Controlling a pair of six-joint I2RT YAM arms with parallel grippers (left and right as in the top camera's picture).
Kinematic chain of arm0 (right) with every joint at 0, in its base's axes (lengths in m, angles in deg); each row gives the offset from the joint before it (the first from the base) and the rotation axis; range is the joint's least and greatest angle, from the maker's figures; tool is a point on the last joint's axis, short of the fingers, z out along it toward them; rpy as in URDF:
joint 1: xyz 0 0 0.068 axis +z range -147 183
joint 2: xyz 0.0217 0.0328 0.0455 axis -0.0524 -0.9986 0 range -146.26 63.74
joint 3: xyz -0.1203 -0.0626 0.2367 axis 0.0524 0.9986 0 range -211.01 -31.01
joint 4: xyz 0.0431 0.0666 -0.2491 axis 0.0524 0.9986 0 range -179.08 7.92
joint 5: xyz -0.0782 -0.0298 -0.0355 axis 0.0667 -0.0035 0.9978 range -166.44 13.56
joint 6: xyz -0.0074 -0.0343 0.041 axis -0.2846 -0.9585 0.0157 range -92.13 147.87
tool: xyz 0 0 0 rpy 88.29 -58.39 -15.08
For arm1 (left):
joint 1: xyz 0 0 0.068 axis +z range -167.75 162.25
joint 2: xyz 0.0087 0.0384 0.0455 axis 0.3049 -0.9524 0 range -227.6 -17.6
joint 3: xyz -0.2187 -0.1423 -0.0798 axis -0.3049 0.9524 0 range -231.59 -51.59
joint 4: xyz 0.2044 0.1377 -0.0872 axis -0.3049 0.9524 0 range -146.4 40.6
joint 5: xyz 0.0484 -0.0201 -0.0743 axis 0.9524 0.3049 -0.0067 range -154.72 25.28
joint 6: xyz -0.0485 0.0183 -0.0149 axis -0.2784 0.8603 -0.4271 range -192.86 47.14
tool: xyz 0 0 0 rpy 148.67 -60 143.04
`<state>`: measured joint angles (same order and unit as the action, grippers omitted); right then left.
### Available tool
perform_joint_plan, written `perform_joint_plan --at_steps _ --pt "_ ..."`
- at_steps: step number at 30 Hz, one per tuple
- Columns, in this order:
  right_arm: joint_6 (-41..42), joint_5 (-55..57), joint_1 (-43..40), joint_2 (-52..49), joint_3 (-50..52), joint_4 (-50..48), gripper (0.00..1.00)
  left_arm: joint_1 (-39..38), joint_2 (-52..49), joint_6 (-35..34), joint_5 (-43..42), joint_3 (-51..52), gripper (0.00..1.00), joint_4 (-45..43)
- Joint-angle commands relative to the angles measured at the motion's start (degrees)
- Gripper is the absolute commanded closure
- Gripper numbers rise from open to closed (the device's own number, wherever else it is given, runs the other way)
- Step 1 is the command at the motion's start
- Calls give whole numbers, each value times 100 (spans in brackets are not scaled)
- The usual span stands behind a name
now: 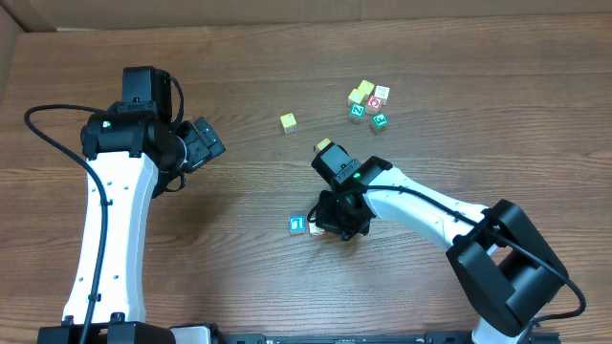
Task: Flip 3 blocks
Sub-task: 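Set the green-lettered block beside the blue block and open right gripper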
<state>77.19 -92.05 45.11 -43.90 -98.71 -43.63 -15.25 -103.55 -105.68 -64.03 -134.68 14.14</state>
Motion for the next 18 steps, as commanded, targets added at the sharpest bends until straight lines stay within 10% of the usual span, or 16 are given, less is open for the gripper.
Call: perform_joint_plan --at_steps 1,18 --pt "46 59 140 24 37 -70 96 11 -39 22 13 -33 0 -9" --pt "39 470 166 24 37 -339 91 11 -39 22 13 -33 0 -9"
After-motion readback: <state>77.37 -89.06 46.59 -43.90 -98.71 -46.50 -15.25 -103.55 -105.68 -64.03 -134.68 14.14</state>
